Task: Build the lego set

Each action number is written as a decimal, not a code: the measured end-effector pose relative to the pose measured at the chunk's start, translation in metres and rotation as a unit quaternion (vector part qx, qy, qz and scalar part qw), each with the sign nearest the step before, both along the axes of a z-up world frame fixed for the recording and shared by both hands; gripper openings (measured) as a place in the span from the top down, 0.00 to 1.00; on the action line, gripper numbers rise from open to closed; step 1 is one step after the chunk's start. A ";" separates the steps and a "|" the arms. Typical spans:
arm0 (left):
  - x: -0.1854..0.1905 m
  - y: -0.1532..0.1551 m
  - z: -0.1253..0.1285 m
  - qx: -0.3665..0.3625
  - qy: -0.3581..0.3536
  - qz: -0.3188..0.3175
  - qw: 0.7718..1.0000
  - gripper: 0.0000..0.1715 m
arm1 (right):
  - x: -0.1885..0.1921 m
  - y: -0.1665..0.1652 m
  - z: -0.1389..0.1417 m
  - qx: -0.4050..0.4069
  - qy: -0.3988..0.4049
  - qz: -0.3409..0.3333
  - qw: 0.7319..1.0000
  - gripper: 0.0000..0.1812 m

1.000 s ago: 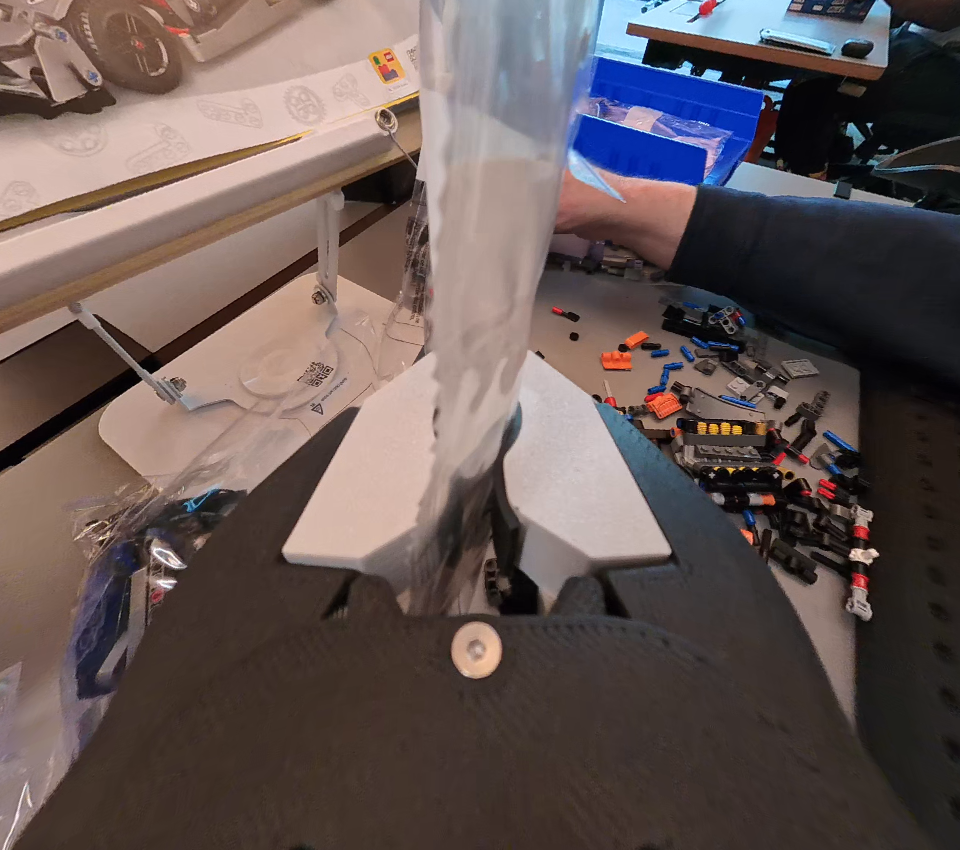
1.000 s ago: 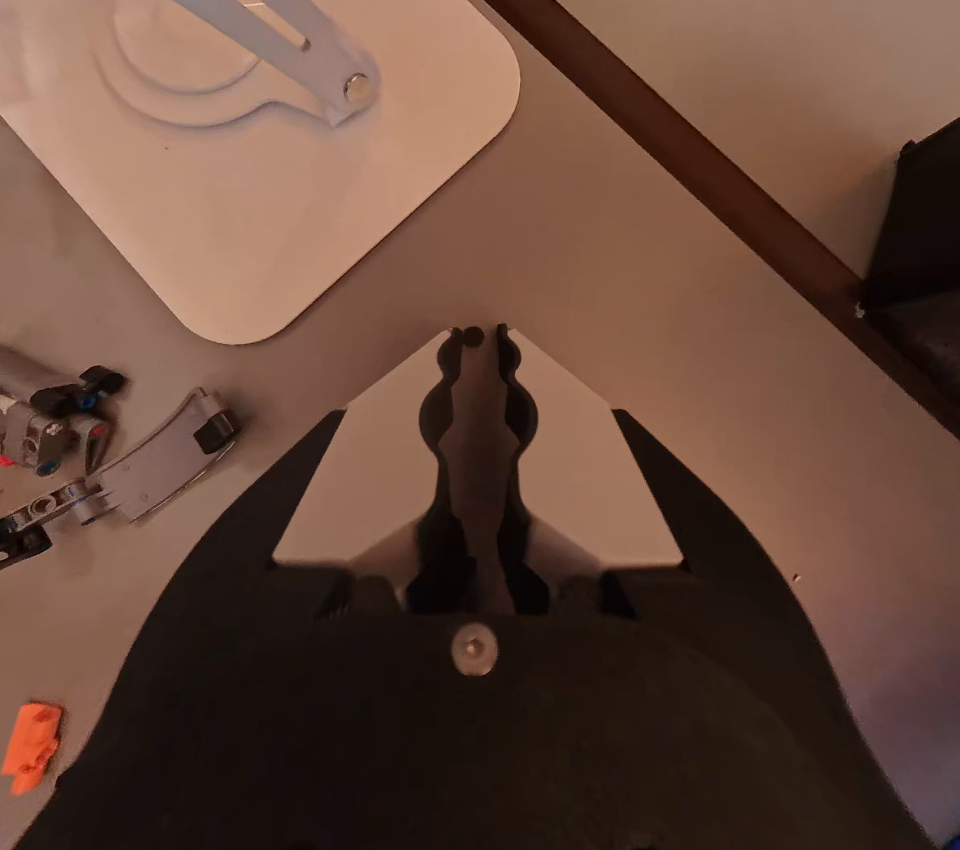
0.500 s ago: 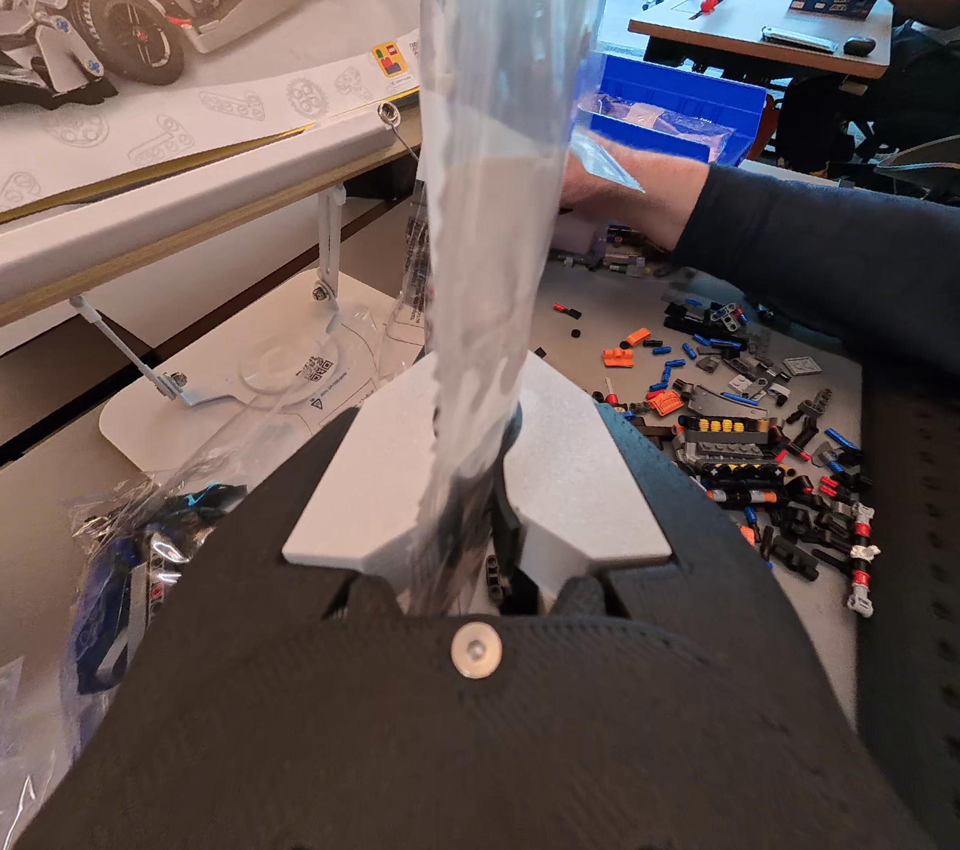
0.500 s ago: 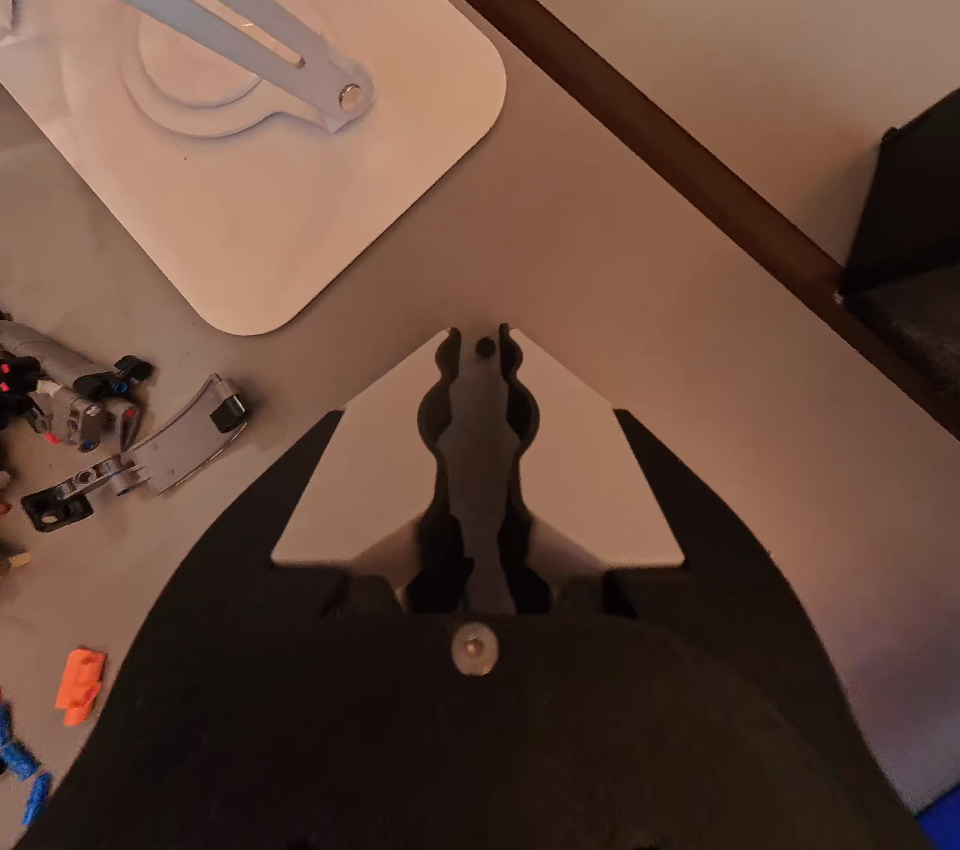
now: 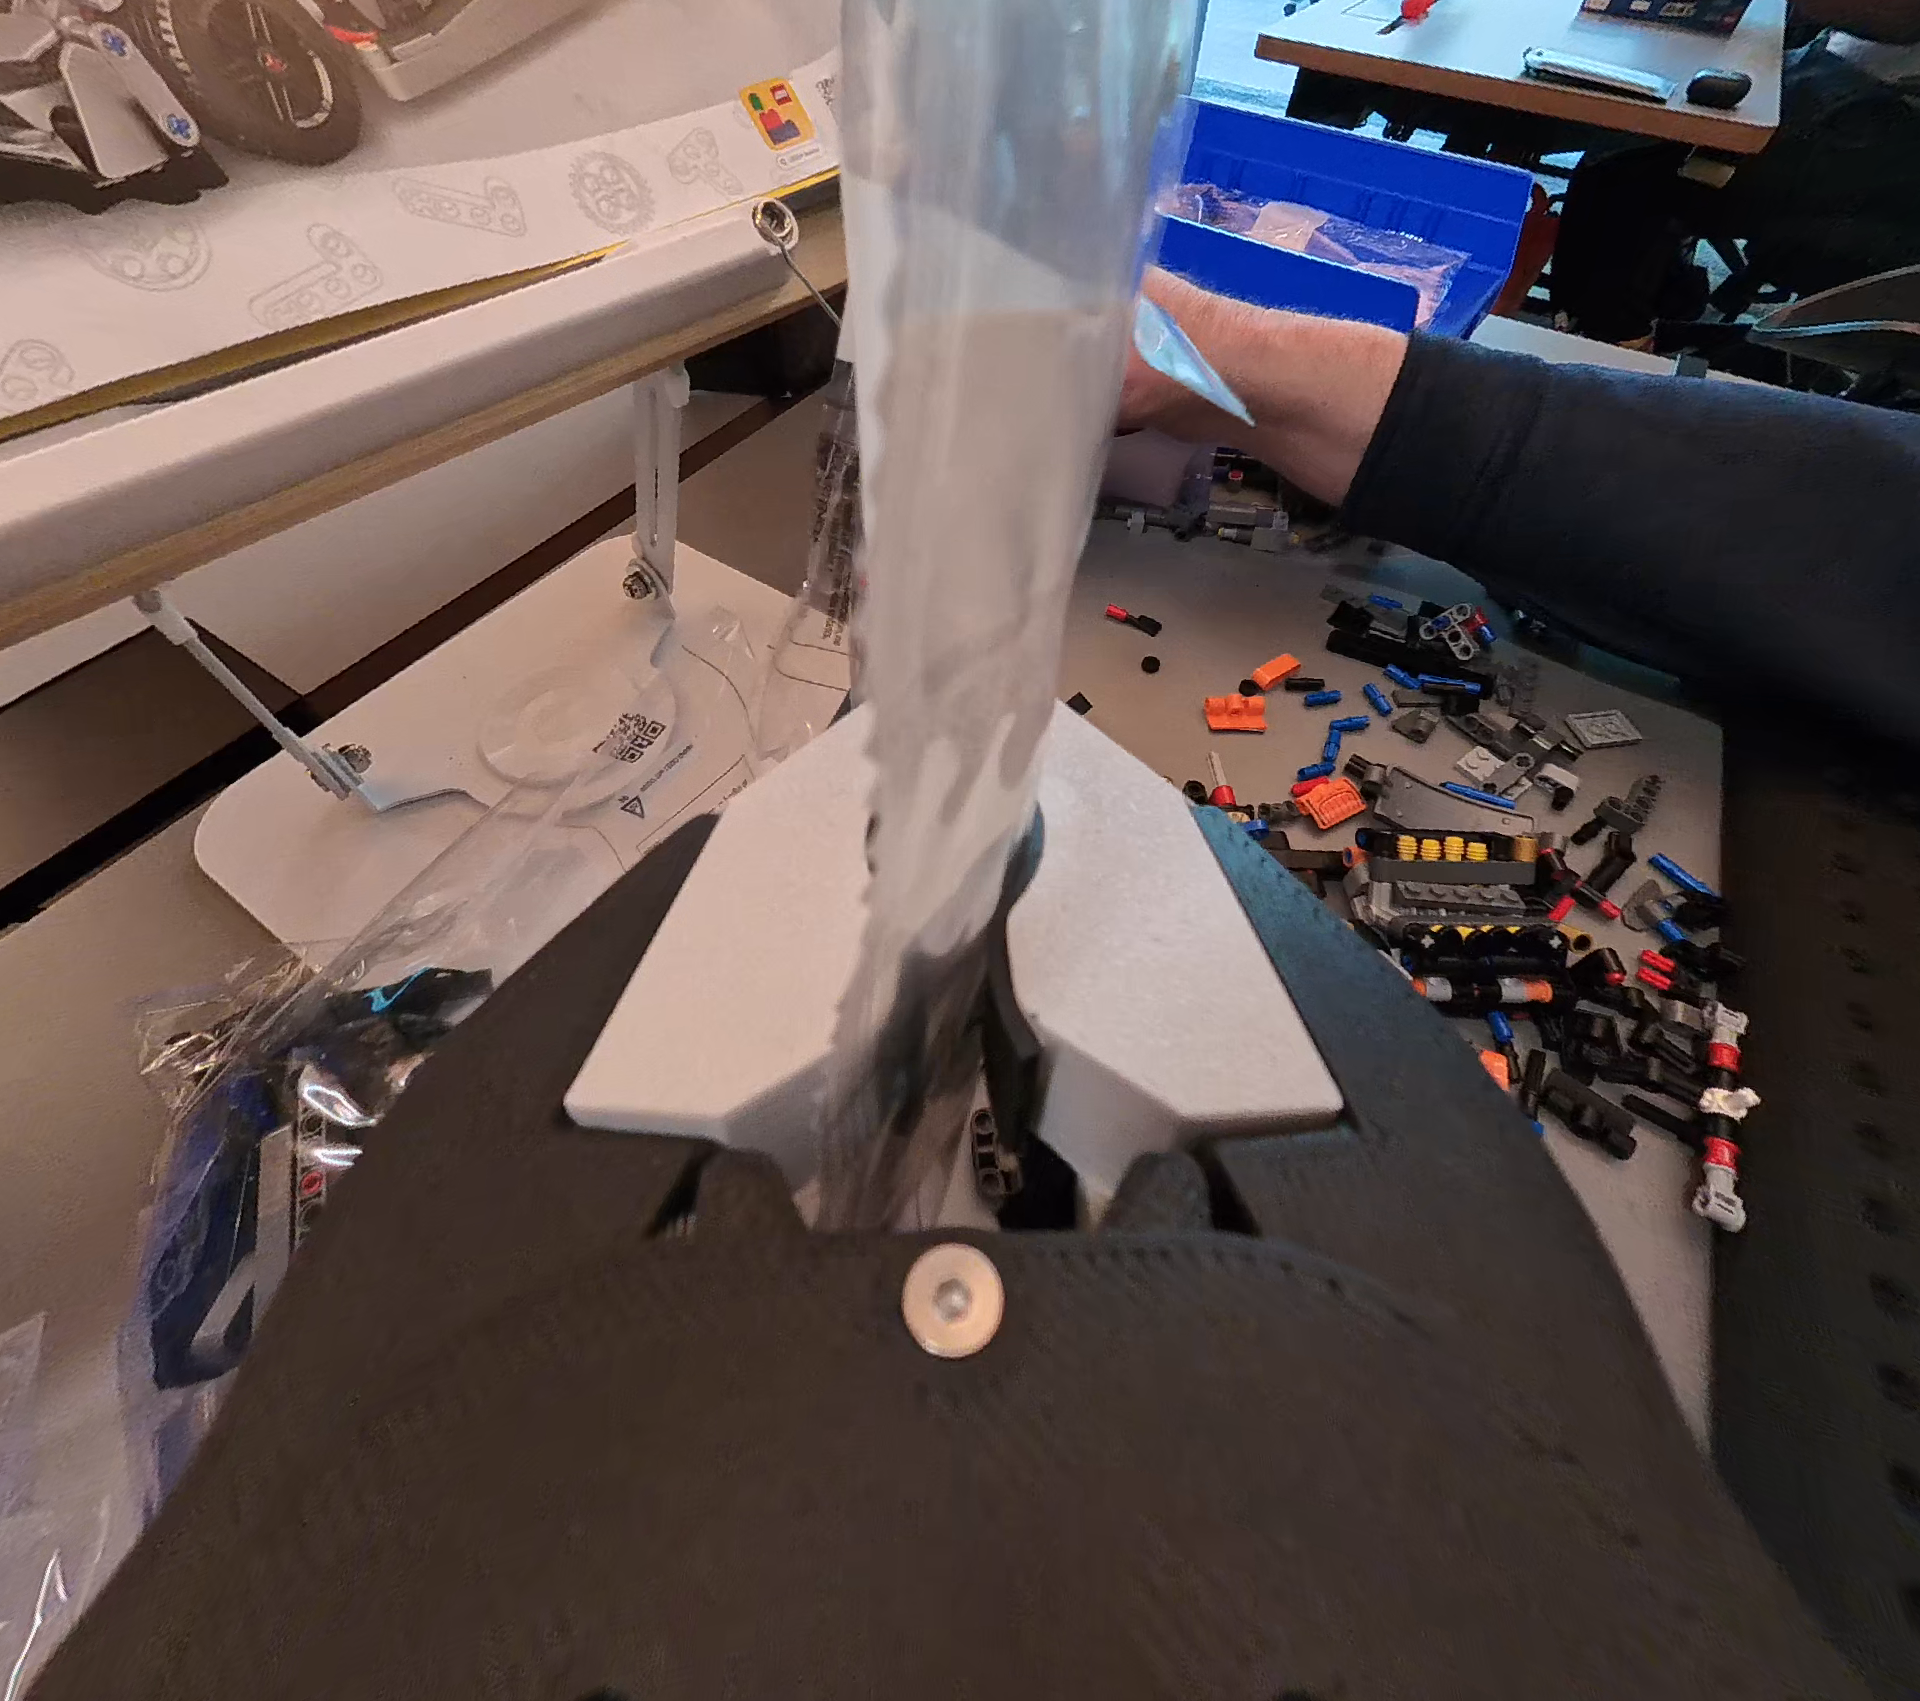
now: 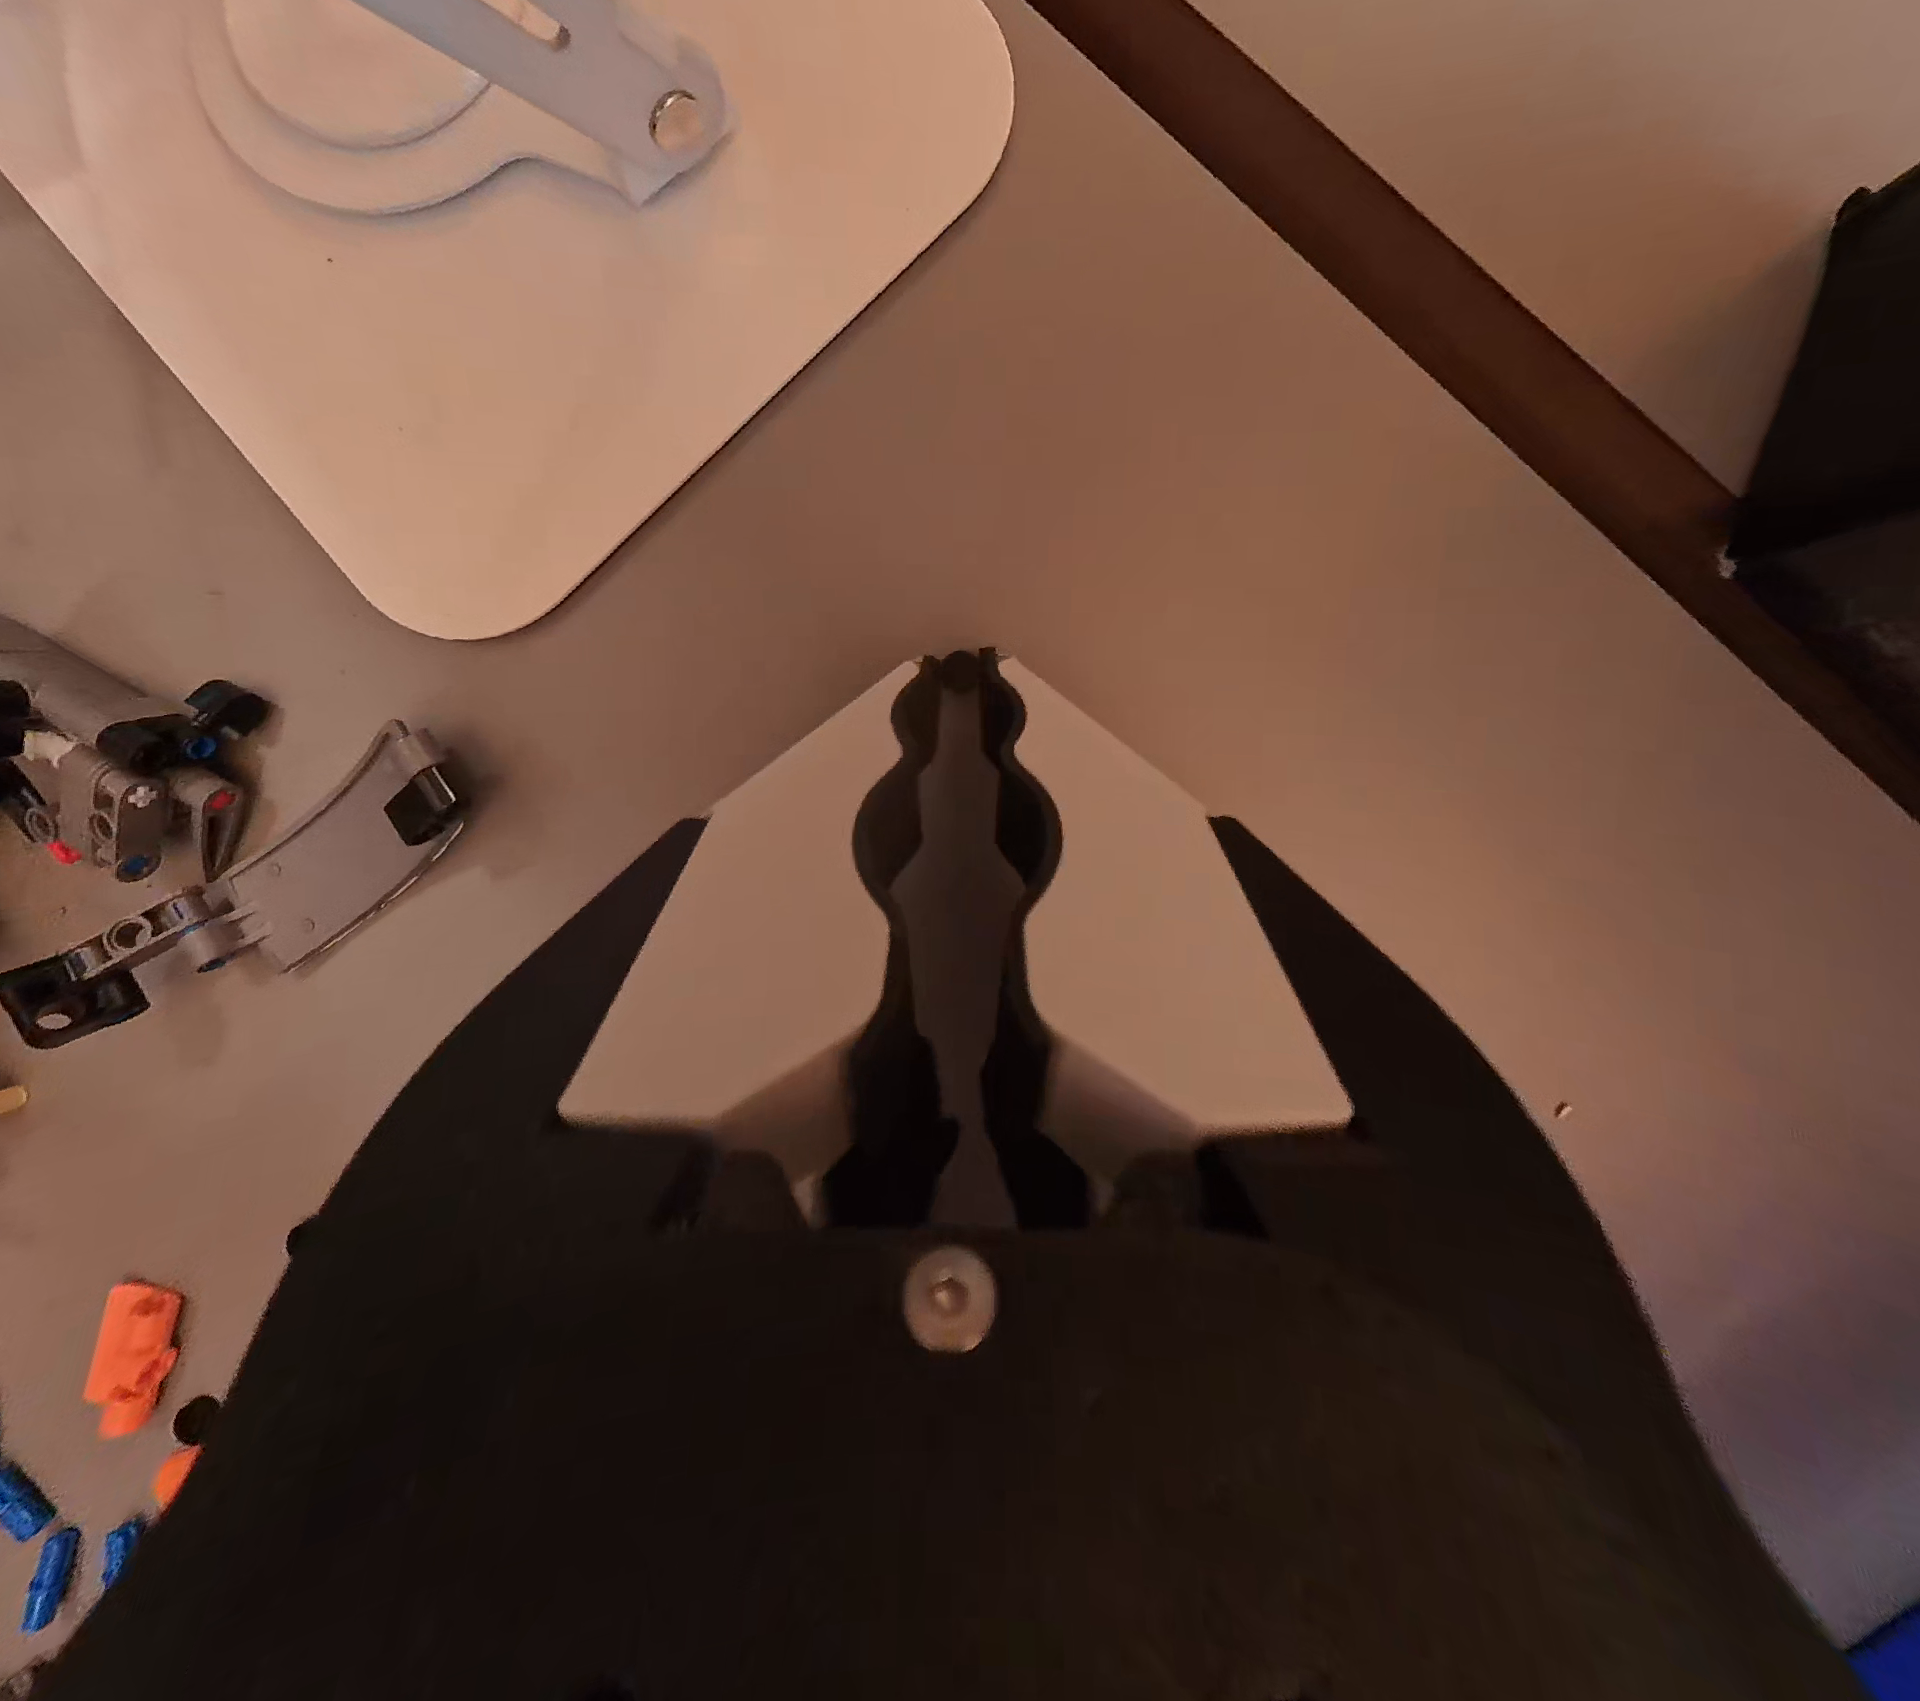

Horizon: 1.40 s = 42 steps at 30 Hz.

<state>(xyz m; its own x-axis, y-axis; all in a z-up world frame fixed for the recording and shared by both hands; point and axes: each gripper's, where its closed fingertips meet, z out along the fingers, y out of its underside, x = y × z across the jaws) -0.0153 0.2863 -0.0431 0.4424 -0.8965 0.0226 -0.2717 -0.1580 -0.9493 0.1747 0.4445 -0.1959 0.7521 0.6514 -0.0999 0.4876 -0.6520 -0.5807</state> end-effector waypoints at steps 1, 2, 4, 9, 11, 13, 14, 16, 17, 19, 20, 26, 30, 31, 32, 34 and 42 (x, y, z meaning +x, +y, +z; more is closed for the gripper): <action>0.000 0.000 0.000 0.000 0.001 0.000 1.000 1.00 | 0.000 -0.001 0.000 -0.001 0.001 0.002 1.000 0.98; 0.001 0.000 0.000 0.000 0.001 -0.001 1.000 1.00 | -0.001 -0.001 0.000 -0.002 0.002 0.004 1.000 0.98; 0.001 0.000 0.000 0.002 0.002 -0.001 1.000 1.00 | -0.002 -0.003 0.002 -0.006 0.006 0.007 1.000 0.98; -0.001 -0.001 0.001 0.003 0.000 -0.001 1.000 1.00 | 0.000 -0.011 0.029 -0.002 0.031 0.015 0.999 0.98; -0.002 -0.001 0.001 0.003 0.000 -0.001 1.000 1.00 | 0.003 -0.017 0.049 0.005 0.039 0.022 0.999 0.98; -0.001 -0.002 0.001 0.003 0.000 -0.003 1.000 1.00 | 0.009 -0.023 0.072 0.018 0.043 0.022 0.999 0.98; -0.001 -0.002 0.001 0.003 0.002 -0.004 1.000 1.00 | 0.011 -0.026 0.087 0.028 0.049 0.023 0.998 0.98; 0.000 -0.004 0.000 0.002 0.006 -0.008 1.000 1.00 | 0.014 -0.036 0.118 0.051 0.065 0.031 0.996 0.98; 0.001 -0.004 -0.001 0.003 0.008 -0.009 1.000 1.00 | 0.016 -0.042 0.134 0.065 0.070 0.035 0.995 0.98; 0.004 -0.006 -0.003 0.002 0.013 -0.013 1.000 1.00 | 0.014 -0.058 0.168 0.097 0.086 0.052 0.990 0.98; 0.006 -0.007 -0.005 0.001 0.016 -0.015 1.000 1.00 | 0.011 -0.068 0.186 0.112 0.096 0.063 0.987 0.98; 0.014 -0.010 -0.012 0.003 0.038 -0.022 0.999 1.00 | -0.033 -0.132 0.264 0.194 0.133 0.154 0.960 0.98; 0.019 -0.013 -0.013 0.002 0.040 -0.027 0.999 1.00 | -0.061 -0.163 0.281 0.214 0.134 0.201 0.946 0.98; 0.019 -0.013 -0.014 0.003 0.043 -0.026 0.999 1.00 | -0.067 -0.168 0.284 0.218 0.135 0.209 0.944 0.98; 0.019 -0.012 -0.015 0.004 0.046 -0.025 0.999 1.00 | -0.072 -0.171 0.287 0.222 0.138 0.214 0.941 0.98; 0.020 -0.013 -0.016 0.003 0.048 -0.027 0.998 1.00 | -0.078 -0.175 0.291 0.229 0.142 0.216 0.939 0.98; 0.024 -0.017 -0.018 0.005 0.056 -0.037 0.998 1.00 | -0.091 -0.184 0.288 0.223 0.136 0.234 0.937 0.98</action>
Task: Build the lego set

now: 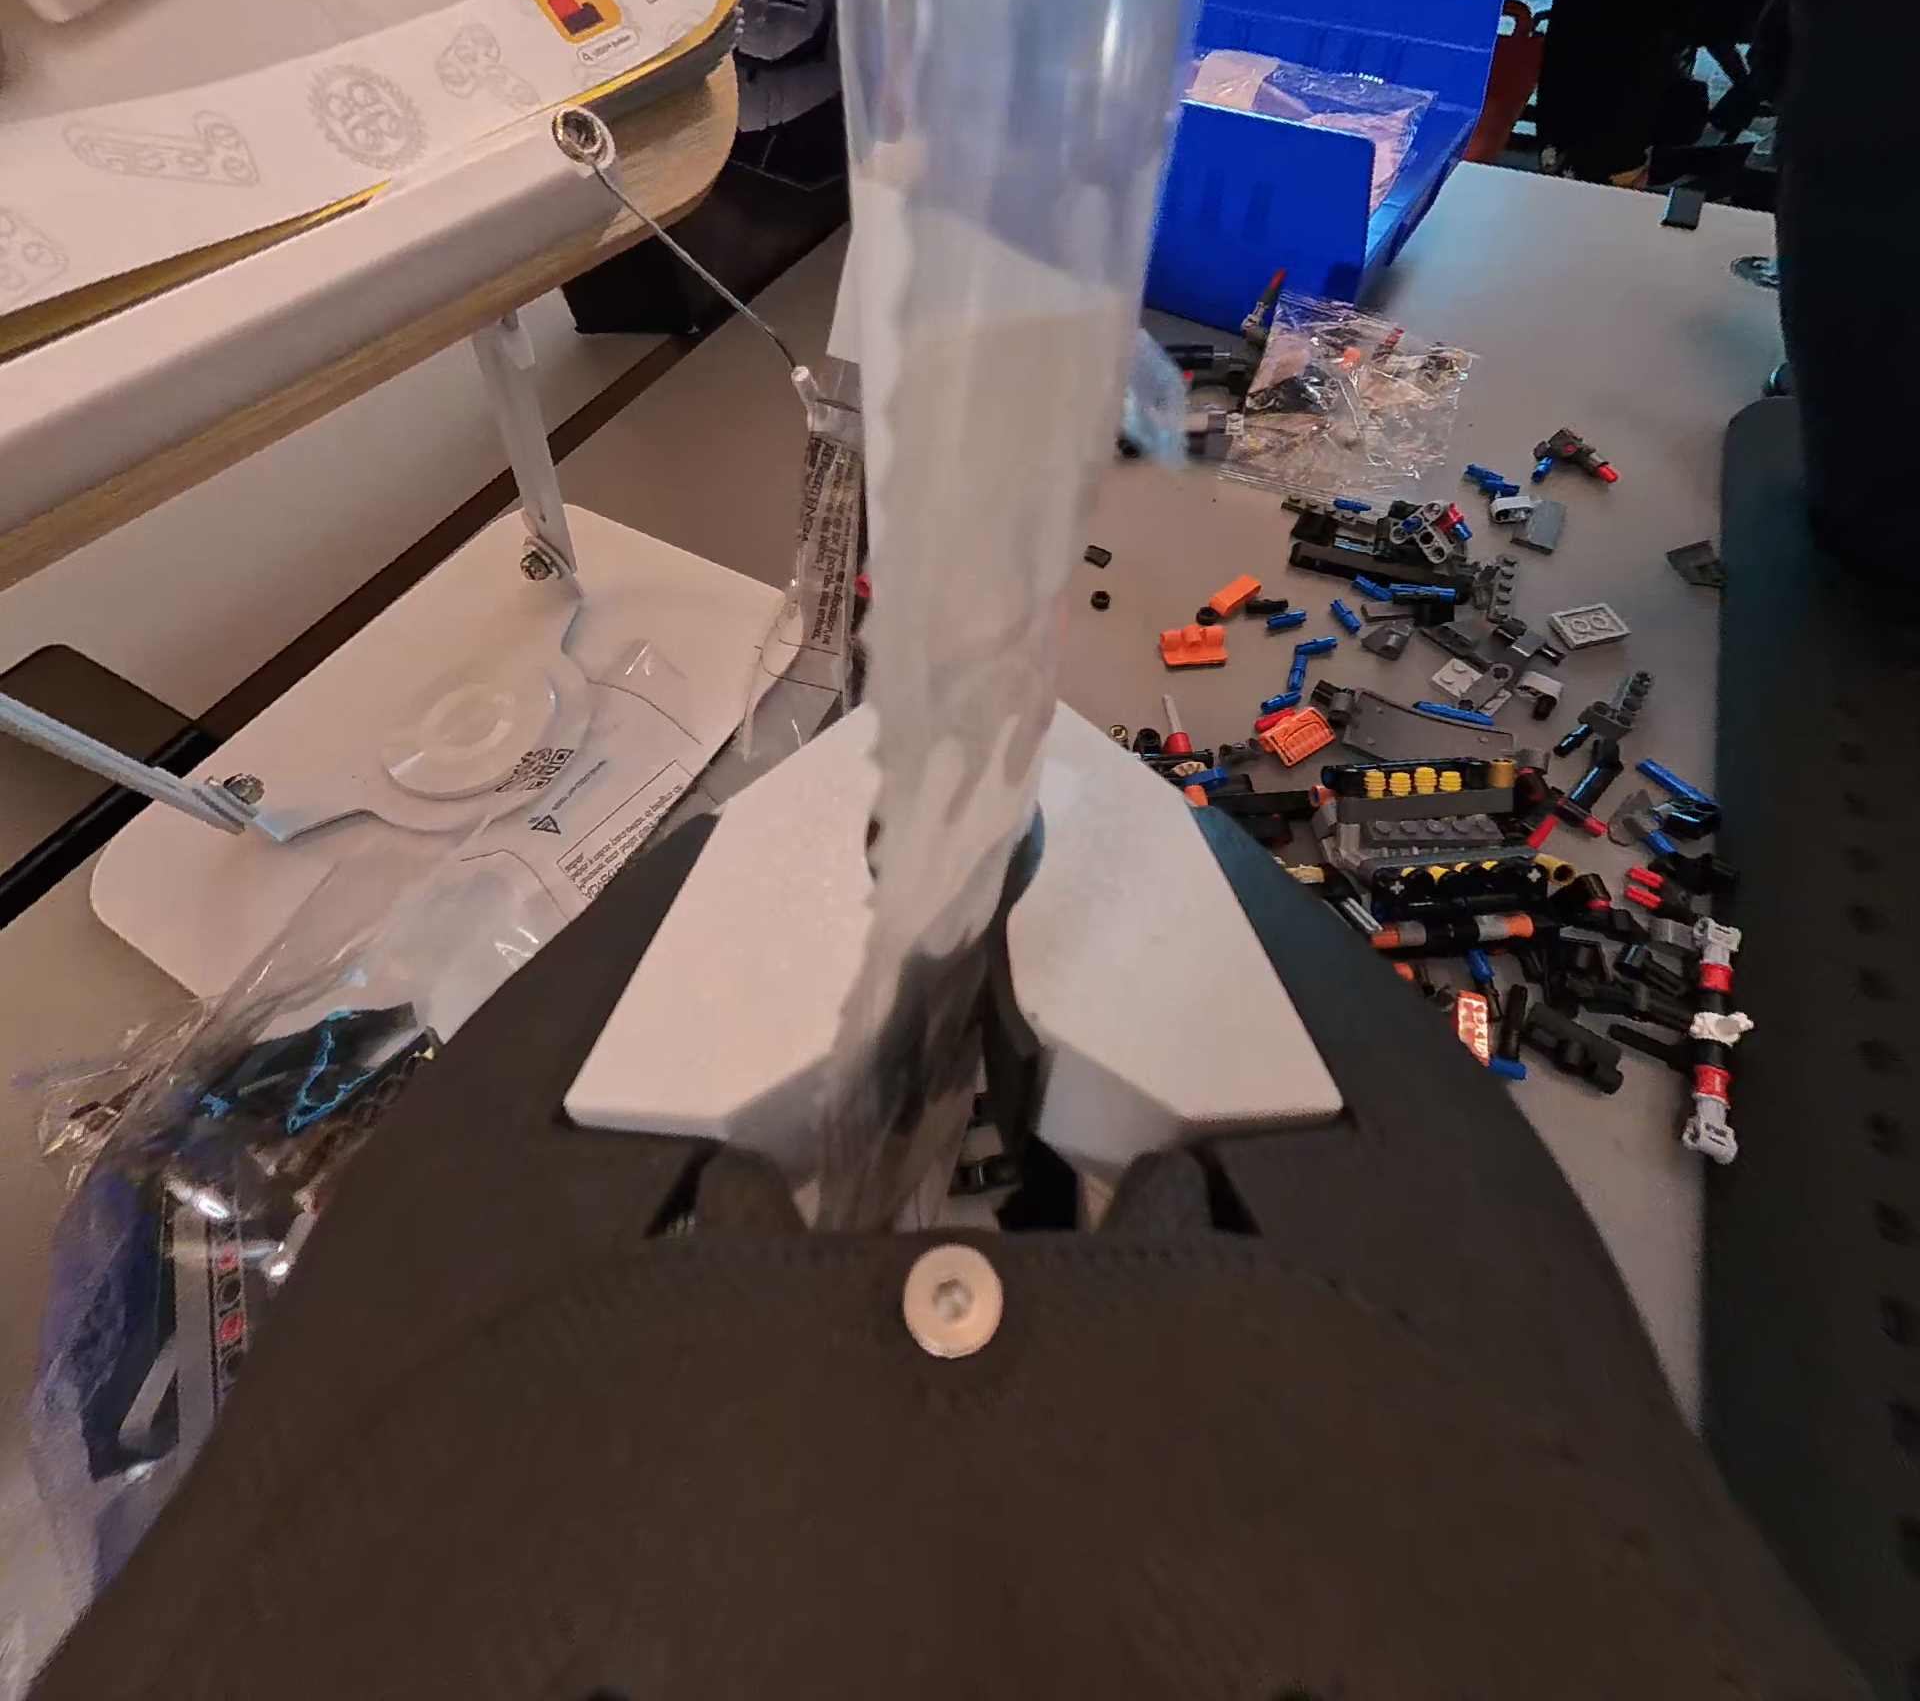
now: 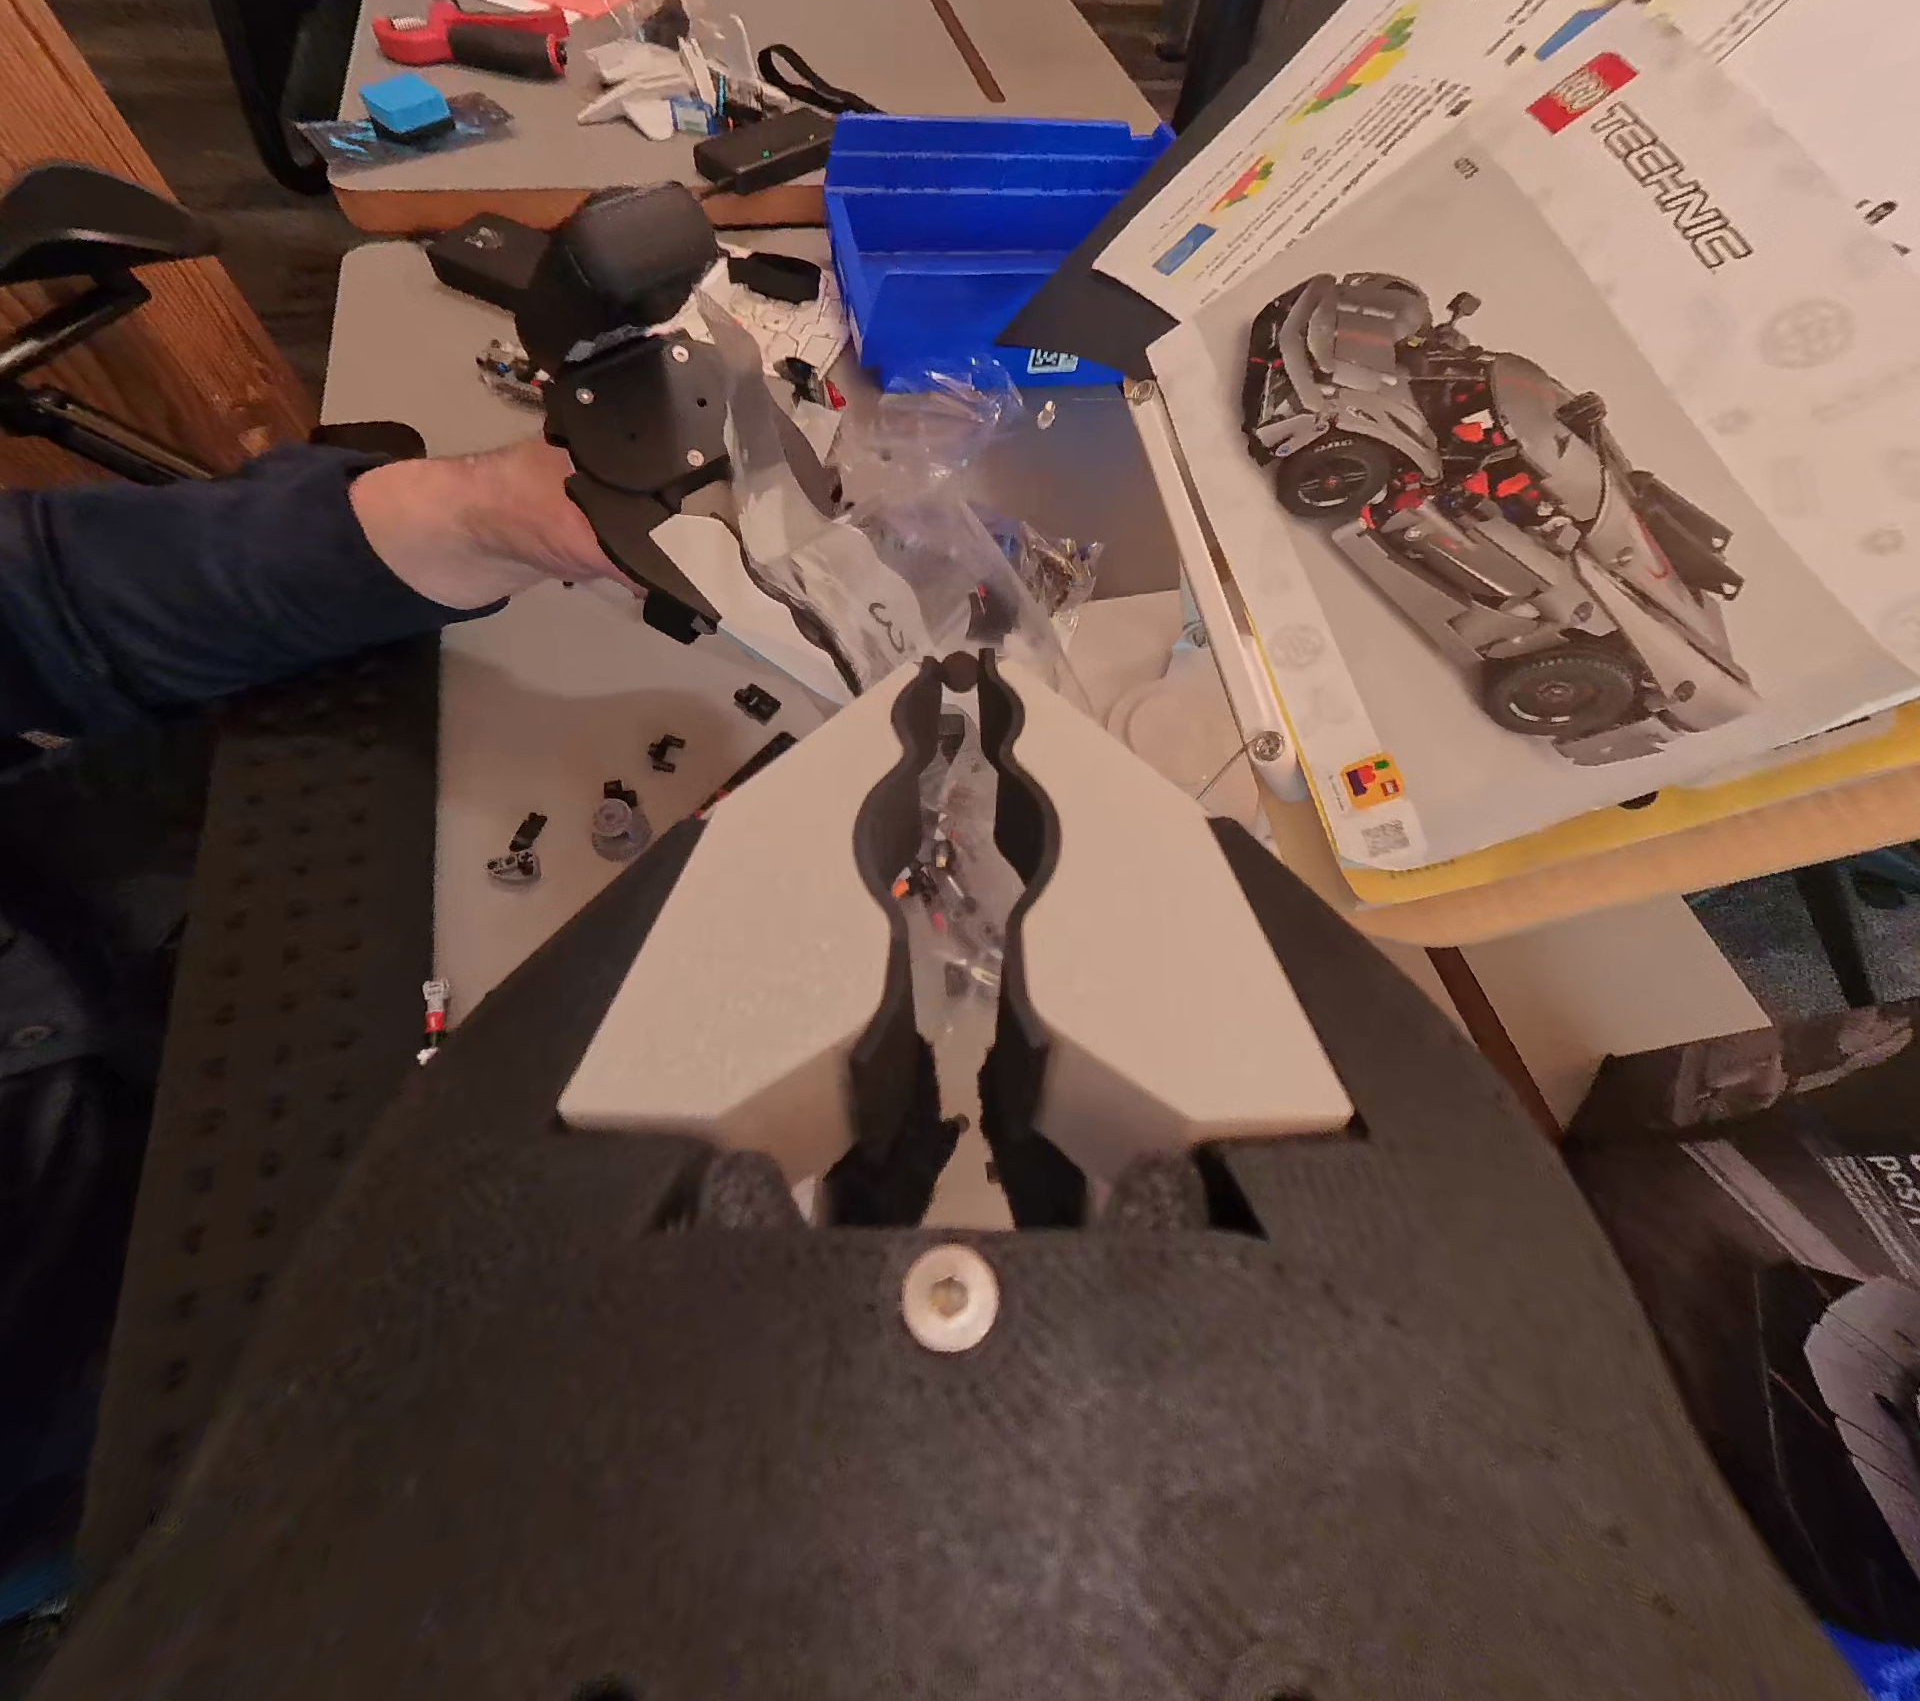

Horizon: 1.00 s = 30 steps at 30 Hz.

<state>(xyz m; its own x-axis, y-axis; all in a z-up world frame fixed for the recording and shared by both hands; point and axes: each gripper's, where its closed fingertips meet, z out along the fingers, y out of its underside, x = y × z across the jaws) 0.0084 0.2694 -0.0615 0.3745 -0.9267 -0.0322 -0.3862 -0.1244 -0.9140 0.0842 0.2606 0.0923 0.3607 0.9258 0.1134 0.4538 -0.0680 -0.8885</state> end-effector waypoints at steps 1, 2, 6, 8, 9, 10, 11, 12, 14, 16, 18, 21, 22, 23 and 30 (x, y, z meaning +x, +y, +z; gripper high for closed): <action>0.001 -0.001 -0.001 0.001 0.002 -0.001 1.000 1.00 | -0.002 0.002 -0.004 -0.003 -0.007 -0.001 1.000 0.98; 0.001 -0.001 -0.001 0.003 0.005 -0.003 1.000 1.00 | -0.003 0.004 -0.009 -0.008 -0.015 -0.003 1.000 0.98; 0.003 -0.004 -0.002 0.009 0.013 -0.009 1.000 1.00 | -0.005 0.011 -0.022 -0.019 -0.039 -0.015 0.999 0.98; 0.004 -0.005 -0.003 0.010 0.016 -0.011 1.000 1.00 | -0.004 0.016 -0.028 -0.020 -0.053 -0.030 0.998 0.98; 0.004 -0.005 -0.003 0.010 0.017 -0.011 1.000 1.00 | -0.003 0.018 -0.029 -0.019 -0.056 -0.036 0.998 0.97; 0.004 -0.005 -0.003 0.010 0.017 -0.012 1.000 1.00 | -0.003 0.018 -0.028 -0.019 -0.055 -0.037 0.998 0.96; 0.004 -0.005 -0.003 0.010 0.017 -0.012 1.000 1.00 | -0.003 0.018 -0.028 -0.020 -0.053 -0.036 0.998 0.95; 0.004 -0.005 -0.003 0.010 0.017 -0.012 1.000 1.00 | -0.003 0.018 -0.028 -0.021 -0.052 -0.038 0.998 0.95; 0.004 -0.005 -0.003 0.010 0.018 -0.011 1.000 1.00 | -0.001 0.020 -0.028 -0.018 -0.058 -0.044 0.997 0.96; 0.003 -0.004 -0.003 0.010 0.016 -0.010 1.000 1.00 | 0.002 0.020 -0.025 -0.011 -0.057 -0.050 0.997 0.95; 0.002 -0.003 -0.002 0.009 0.012 -0.006 1.000 1.00 | 0.009 0.020 -0.015 0.003 -0.044 -0.062 0.997 0.96; -0.003 0.000 0.001 0.007 0.005 0.001 1.000 1.00 | 0.033 0.024 -0.002 0.022 -0.026 -0.098 0.995 0.98; -0.005 0.001 0.002 0.006 0.002 0.003 1.000 1.00 | 0.044 0.028 -0.003 0.019 -0.028 -0.115 0.993 0.98; -0.006 0.002 0.003 0.004 -0.002 0.005 1.000 1.00 | 0.056 0.034 -0.007 0.012 -0.032 -0.134 0.990 0.98; -0.012 0.005 0.006 0.001 -0.011 0.012 1.000 1.00 | 0.113 0.074 -0.129 -0.156 -0.118 -0.185 0.963 0.93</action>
<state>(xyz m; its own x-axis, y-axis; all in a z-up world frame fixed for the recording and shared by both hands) -0.0036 0.2742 -0.0552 0.3976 -0.9172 -0.0266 -0.3636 -0.1309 -0.9223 0.1976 0.3343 -0.0369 0.6702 0.7415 -0.0297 0.5345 -0.5100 -0.6740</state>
